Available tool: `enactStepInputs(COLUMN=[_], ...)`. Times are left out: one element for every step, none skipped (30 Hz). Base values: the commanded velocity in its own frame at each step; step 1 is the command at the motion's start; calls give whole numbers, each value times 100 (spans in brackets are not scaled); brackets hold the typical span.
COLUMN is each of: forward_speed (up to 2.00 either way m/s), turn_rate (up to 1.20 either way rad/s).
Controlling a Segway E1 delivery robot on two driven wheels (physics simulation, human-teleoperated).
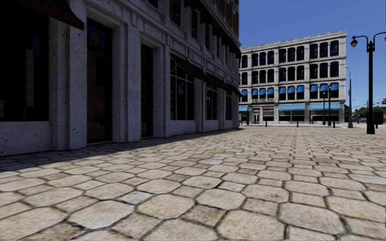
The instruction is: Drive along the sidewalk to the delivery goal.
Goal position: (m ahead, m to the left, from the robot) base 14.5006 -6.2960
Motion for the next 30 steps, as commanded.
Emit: enactStepInputs(forward_speed=[175, 175, 175, 175, 175, 175, 175, 175, 175, 175, 175, 175, 175, 175, 175, 175, 175, 175, 175, 175, 175, 175, 175, 175, 175, 175, 175, 175, 175, 175], turn_rate=[-18, -23, -25, -26, -29, -31, -31, -32, -33, -33, -34, -34, -34, -34, -37, -45, -45, -60, -65, -80, -80, -87, -89, -89, -89, -89, -89, -87, -84, -82])
